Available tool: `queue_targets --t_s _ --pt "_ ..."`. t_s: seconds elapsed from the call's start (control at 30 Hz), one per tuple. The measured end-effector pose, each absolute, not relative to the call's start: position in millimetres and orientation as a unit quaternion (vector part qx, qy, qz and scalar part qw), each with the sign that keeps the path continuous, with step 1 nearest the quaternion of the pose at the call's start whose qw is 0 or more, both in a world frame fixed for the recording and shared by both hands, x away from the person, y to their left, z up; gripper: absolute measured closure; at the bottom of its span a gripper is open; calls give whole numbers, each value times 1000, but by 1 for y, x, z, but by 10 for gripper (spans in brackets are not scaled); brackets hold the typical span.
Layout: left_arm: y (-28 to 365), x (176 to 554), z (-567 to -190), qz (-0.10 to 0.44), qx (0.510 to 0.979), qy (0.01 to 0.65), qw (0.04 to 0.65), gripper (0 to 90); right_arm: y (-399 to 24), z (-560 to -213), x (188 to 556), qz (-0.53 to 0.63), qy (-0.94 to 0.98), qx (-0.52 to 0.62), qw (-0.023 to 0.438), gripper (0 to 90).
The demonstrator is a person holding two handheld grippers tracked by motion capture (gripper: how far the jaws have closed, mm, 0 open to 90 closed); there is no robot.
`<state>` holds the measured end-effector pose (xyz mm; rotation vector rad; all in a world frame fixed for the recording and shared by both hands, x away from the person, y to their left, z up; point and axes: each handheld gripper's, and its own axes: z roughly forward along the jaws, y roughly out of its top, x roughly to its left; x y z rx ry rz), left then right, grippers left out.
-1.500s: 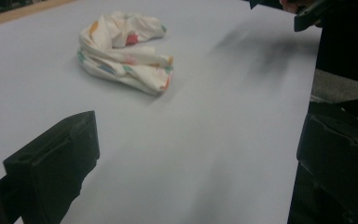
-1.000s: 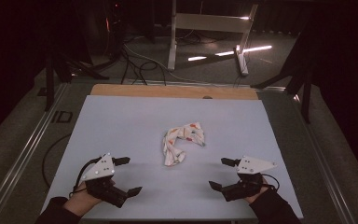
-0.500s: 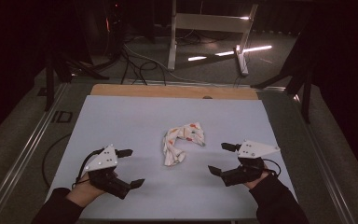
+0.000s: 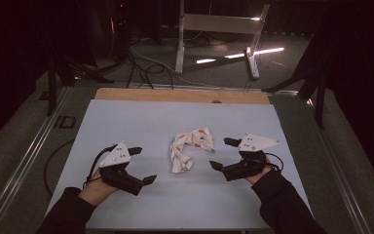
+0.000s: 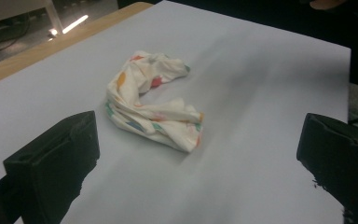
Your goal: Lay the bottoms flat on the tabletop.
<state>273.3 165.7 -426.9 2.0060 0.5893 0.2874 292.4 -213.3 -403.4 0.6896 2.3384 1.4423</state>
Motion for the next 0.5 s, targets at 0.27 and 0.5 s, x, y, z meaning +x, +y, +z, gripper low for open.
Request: queue_targets --t_s 0.27,0.5 --pt "157 289 -435 131 817 265 496 0 -197 -407 310 504 814 245 156 100" --pt "147 303 -448 139 820 275 482 1 -185 -413 324 506 807 259 158 100"
